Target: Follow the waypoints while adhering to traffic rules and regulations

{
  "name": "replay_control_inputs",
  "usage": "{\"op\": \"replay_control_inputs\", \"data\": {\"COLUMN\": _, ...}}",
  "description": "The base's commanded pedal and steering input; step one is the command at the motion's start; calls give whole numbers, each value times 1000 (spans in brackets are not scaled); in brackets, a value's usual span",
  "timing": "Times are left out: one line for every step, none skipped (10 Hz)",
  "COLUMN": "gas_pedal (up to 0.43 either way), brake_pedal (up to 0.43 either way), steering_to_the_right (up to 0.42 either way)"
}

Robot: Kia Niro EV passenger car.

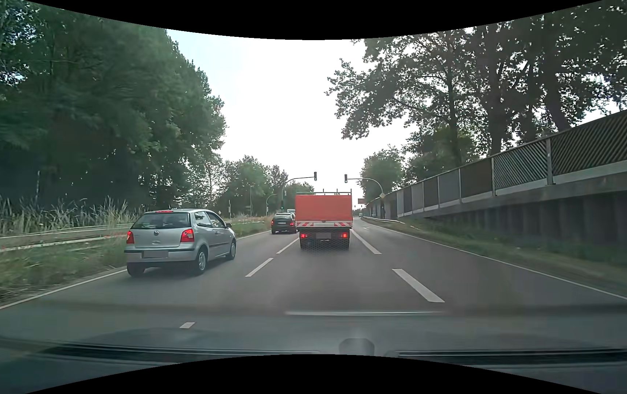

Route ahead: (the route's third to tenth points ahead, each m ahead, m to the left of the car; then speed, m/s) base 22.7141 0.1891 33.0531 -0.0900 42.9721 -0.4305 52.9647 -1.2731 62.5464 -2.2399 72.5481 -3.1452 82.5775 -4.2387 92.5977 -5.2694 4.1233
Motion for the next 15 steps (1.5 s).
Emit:
{"op": "replay_control_inputs", "data": {"gas_pedal": 87, "brake_pedal": 0, "steering_to_the_right": 2}}
{"op": "replay_control_inputs", "data": {"gas_pedal": 67, "brake_pedal": 0, "steering_to_the_right": 1}}
{"op": "replay_control_inputs", "data": {"gas_pedal": 39, "brake_pedal": 0, "steering_to_the_right": 1}}
{"op": "replay_control_inputs", "data": {"gas_pedal": 28, "brake_pedal": 0, "steering_to_the_right": 1}}
{"op": "replay_control_inputs", "data": {"gas_pedal": 0, "brake_pedal": 0, "steering_to_the_right": 0}}
{"op": "replay_control_inputs", "data": {"gas_pedal": 0, "brake_pedal": 0, "steering_to_the_right": 0}}
{"op": "replay_control_inputs", "data": {"gas_pedal": 0, "brake_pedal": 0, "steering_to_the_right": 0}}
{"op": "replay_control_inputs", "data": {"gas_pedal": 0, "brake_pedal": 0, "steering_to_the_right": 0}}
{"op": "replay_control_inputs", "data": {"gas_pedal": 0, "brake_pedal": 0, "steering_to_the_right": 0}}
{"op": "replay_control_inputs", "data": {"gas_pedal": 0, "brake_pedal": 0, "steering_to_the_right": 0}}
{"op": "replay_control_inputs", "data": {"gas_pedal": 0, "brake_pedal": 0, "steering_to_the_right": -1}}
{"op": "replay_control_inputs", "data": {"gas_pedal": 0, "brake_pedal": 0, "steering_to_the_right": -1}}
{"op": "replay_control_inputs", "data": {"gas_pedal": 20, "brake_pedal": 0, "steering_to_the_right": -2}}
{"op": "replay_control_inputs", "data": {"gas_pedal": 47, "brake_pedal": 0, "steering_to_the_right": -2}}
{"op": "replay_control_inputs", "data": {"gas_pedal": 79, "brake_pedal": 0, "steering_to_the_right": -2}}
